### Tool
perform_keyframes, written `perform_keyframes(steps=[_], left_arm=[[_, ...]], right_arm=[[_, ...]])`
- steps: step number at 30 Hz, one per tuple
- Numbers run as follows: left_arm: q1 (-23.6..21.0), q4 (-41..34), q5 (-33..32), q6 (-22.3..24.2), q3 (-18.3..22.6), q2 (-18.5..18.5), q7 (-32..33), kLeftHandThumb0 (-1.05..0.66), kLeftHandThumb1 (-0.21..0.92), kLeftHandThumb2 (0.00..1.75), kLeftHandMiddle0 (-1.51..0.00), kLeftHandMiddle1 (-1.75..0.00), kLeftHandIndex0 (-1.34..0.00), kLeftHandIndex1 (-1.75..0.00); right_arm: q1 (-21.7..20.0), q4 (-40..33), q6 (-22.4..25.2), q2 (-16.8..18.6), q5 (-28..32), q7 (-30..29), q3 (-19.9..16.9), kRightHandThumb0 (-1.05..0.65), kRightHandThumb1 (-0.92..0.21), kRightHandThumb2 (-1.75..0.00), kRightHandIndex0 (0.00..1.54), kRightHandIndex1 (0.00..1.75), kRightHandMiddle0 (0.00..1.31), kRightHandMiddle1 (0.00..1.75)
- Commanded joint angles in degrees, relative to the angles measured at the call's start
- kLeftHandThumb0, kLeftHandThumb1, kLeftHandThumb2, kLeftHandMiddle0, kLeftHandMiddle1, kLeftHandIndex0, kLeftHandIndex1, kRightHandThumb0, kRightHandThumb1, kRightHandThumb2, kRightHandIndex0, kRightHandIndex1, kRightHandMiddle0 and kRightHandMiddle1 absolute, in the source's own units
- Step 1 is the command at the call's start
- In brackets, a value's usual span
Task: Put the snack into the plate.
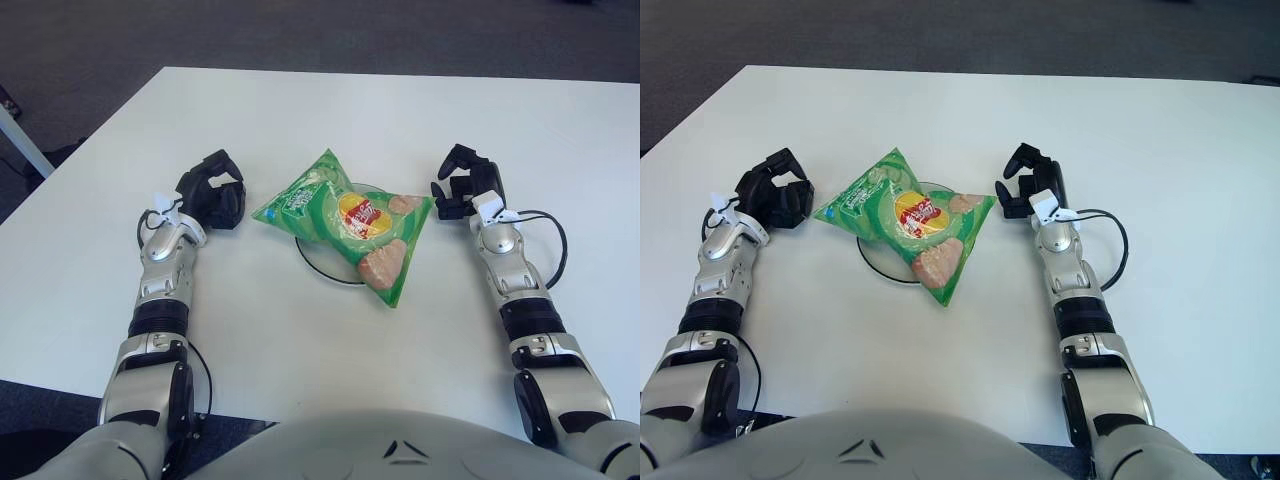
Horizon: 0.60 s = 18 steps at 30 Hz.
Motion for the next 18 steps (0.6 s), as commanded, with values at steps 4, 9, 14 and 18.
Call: perform_keyframes(steps=[4,9,14,18], left_arm=[[5.22,2.33,1.64,-2.17,-1.16,-4.1,2.57,-0.57,0.1,1.58,-1.31,-1.75,-0.79,-1.75],[7.12,1.16,3.13,-4.53,-2.44,-6.0,4.67,-0.57,0.12,1.56,-1.32,-1.75,-0.78,-1.75],[8.2,0.8,4.12,-7.09,-3.44,-7.98,6.75,-0.56,0.14,1.54,-1.33,-1.75,-0.77,-1.75],[8.52,0.85,4.45,-8.53,-4.16,-9.04,7.55,-0.55,0.14,1.53,-1.32,-1.75,-0.76,-1.75]], right_arm=[[4.13,5.39,0.71,-0.34,1.25,2.39,-0.66,-0.53,-0.2,-1.46,1.33,1.75,0.71,1.75],[3.15,7.2,1.79,-0.21,3.83,4.12,-2.45,-0.52,-0.23,-1.42,1.33,1.75,0.69,1.75],[2.55,7.71,3.32,0.46,6.24,4.49,-4.19,-0.51,-0.24,-1.41,1.33,1.75,0.68,1.75],[2.08,8.24,4.09,0.66,7.49,4.88,-5.06,-0.51,-0.25,-1.4,1.34,1.75,0.67,1.75]])
